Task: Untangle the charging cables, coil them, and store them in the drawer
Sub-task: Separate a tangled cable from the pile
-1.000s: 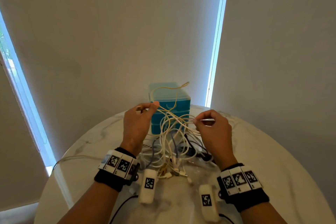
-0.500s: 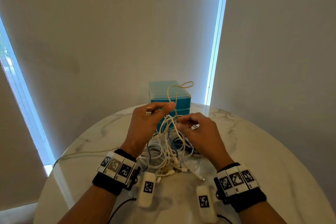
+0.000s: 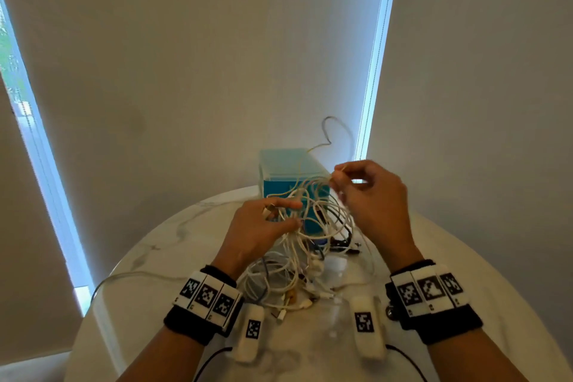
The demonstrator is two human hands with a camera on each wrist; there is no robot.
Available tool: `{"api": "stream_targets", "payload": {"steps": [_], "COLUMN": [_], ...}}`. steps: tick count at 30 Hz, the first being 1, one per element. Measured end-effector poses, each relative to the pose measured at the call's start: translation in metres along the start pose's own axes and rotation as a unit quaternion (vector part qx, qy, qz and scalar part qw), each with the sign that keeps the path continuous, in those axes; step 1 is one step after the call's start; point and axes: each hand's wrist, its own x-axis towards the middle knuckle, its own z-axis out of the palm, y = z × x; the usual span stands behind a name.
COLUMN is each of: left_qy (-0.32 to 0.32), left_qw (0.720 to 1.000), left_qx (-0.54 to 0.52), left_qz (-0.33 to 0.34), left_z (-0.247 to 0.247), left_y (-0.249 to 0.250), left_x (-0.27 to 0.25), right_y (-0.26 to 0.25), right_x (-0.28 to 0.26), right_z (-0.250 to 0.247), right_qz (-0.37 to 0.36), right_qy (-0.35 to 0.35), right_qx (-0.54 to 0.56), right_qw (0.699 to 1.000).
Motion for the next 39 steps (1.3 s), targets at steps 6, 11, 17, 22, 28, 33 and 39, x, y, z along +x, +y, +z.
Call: {"api": "stream_targets", "payload": {"steps": [6, 11, 17, 22, 28, 33, 39], "left_qy": [0.004, 0.001, 0.008, 0.062, 0.089, 0.07, 0.074], "left_qw": [0.999, 0.998, 0.997, 0.997, 0.994, 0.996, 0.996], "left_qx": [0.027, 0.007, 0.014, 0.044, 0.066, 0.05, 0.001], "left_qz": [0.041, 0.067, 0.07, 0.032, 0.017, 0.025, 0.04], "left_z": [0.002, 0.005, 0.003, -0.01, 0.004, 0.009, 0.008], "left_y": [0.009, 0.012, 0.013, 0.009, 0.002, 0.002, 0.002], "left_x": [-0.006, -0.007, -0.003, 0.001, 0.003, 0.001, -0.006], "right_y": [-0.021, -0.055, -0.049, -0.023, -0.004, 0.008, 0.013], "right_x": [0.016, 0.02, 0.017, 0.018, 0.016, -0.004, -0.03], "right_z": [-0.003, -0.007, -0.004, -0.003, 0.0, 0.007, 0.01], "right_qz": [-0.007, 0.014, 0.089, 0.076, 0.06, -0.016, -0.012], "right_qy": [-0.218, -0.294, -0.158, -0.032, -0.08, -0.107, -0.138], "right_qx": [-0.206, -0.117, 0.169, 0.141, 0.033, -0.063, -0.038], "right_qw": [0.954, 0.948, 0.969, 0.987, 0.994, 0.992, 0.99]}}
